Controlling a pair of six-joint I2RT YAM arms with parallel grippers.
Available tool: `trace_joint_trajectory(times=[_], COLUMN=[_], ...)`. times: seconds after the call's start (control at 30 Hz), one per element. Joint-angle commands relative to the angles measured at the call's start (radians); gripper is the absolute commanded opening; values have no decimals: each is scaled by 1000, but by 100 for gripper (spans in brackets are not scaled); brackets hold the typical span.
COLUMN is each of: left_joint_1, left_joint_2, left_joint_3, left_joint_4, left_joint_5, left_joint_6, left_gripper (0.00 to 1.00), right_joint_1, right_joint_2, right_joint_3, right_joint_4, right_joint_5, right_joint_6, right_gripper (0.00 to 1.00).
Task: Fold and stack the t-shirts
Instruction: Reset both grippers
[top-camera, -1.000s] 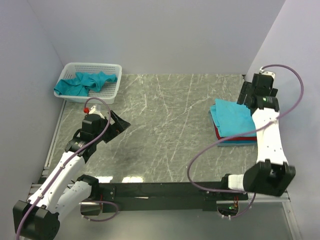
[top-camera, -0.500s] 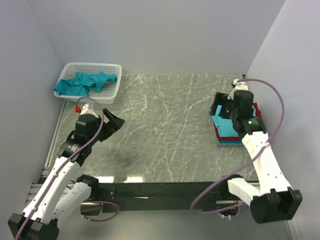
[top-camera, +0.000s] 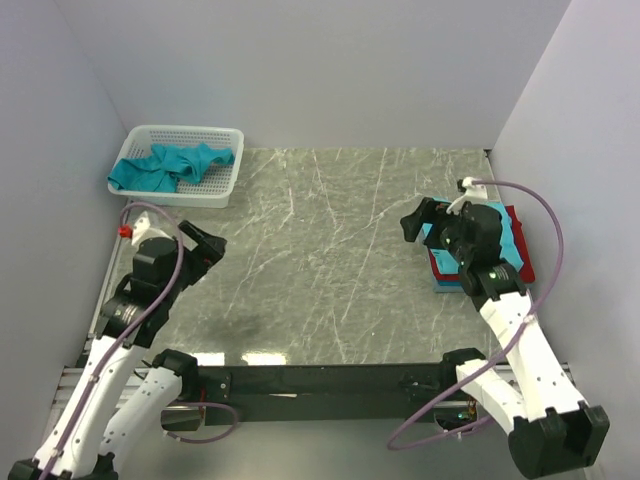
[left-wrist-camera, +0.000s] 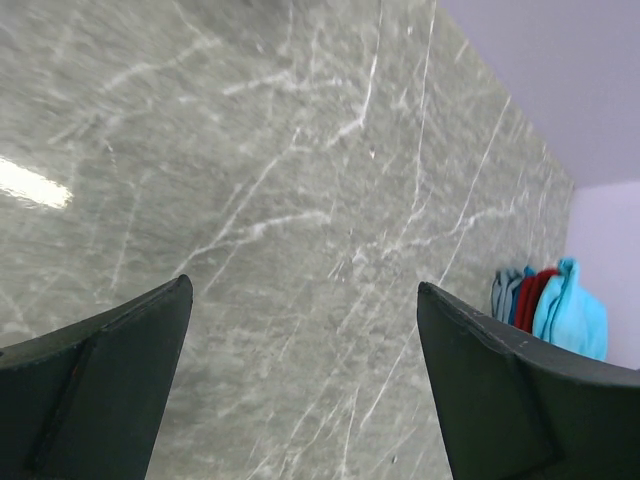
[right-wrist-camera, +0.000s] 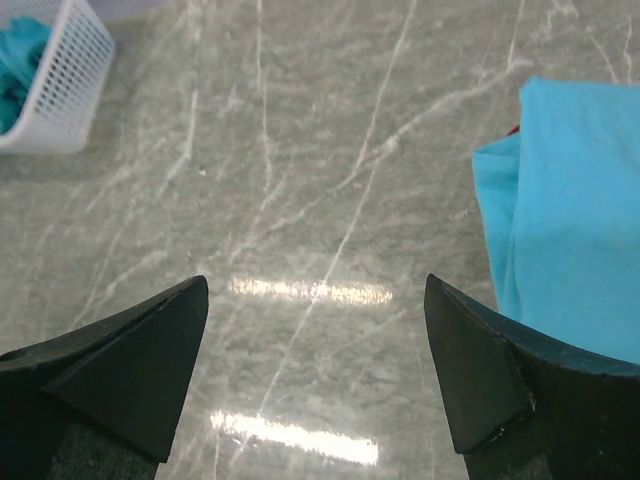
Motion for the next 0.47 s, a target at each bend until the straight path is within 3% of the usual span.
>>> trace_joint_trajectory(times=[0.0, 0.43], left_joint_1=[4, 4], left_joint_2=[-50, -102], left_joint_3=[60, 66], left_joint_4=[-45, -60], left_joint_5=[-119, -182], left_joint_6=[-39, -85], left_gripper=[99, 99], right_joint_1=[5, 4], right_joint_2=[-88, -137], right_joint_3=[-43, -84], right_joint_4=[139, 174], right_joint_5=[4, -47], right_joint_6=[32, 32], right_gripper=[95, 95])
